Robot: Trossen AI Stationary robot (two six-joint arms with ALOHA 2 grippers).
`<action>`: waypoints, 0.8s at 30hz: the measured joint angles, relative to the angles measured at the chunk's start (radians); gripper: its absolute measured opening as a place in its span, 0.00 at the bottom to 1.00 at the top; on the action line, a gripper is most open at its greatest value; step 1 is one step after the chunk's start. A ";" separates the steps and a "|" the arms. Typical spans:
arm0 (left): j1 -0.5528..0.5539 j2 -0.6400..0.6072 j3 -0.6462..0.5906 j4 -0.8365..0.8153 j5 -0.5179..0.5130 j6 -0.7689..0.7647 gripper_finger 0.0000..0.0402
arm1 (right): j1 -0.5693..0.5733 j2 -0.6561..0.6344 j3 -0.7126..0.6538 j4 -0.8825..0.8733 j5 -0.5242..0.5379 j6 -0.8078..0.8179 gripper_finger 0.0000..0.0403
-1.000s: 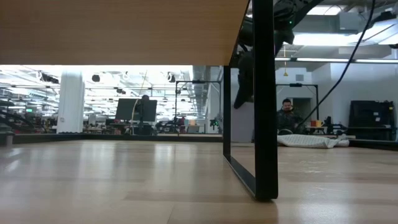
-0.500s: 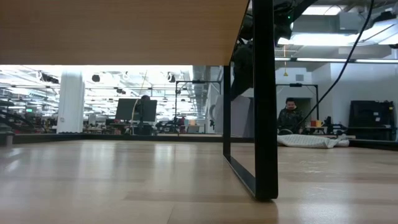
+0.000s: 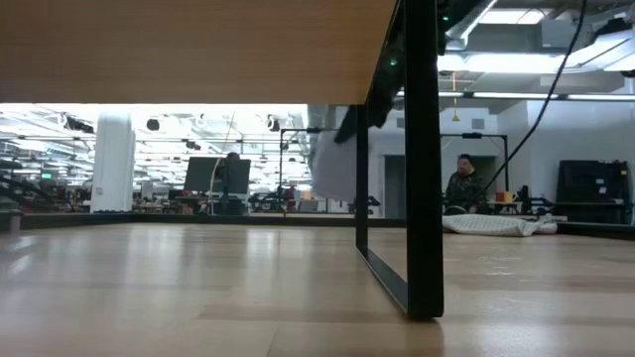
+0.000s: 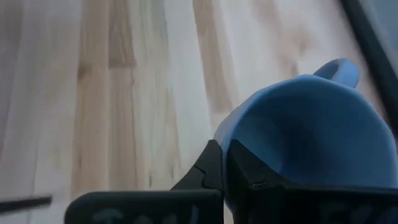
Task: Stack small to large cups/mugs on shelf
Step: Put the gray mug on the shelf
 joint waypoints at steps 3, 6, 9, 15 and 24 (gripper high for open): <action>0.000 0.000 0.000 0.000 0.000 0.000 0.64 | -0.006 0.079 0.095 -0.071 -0.004 -0.021 0.04; 0.000 0.000 0.000 -0.006 0.007 -0.004 0.64 | -0.017 0.148 0.179 -0.122 -0.015 -0.026 0.04; 0.000 0.000 -0.001 -0.017 0.009 -0.012 0.64 | -0.024 0.211 0.268 -0.146 -0.059 -0.055 0.04; 0.000 0.000 -0.001 -0.041 0.010 -0.021 0.64 | 0.006 0.312 0.462 -0.246 -0.061 -0.120 0.04; 0.000 0.000 -0.001 -0.074 0.019 -0.061 0.64 | 0.046 0.443 0.648 -0.359 -0.079 -0.166 0.04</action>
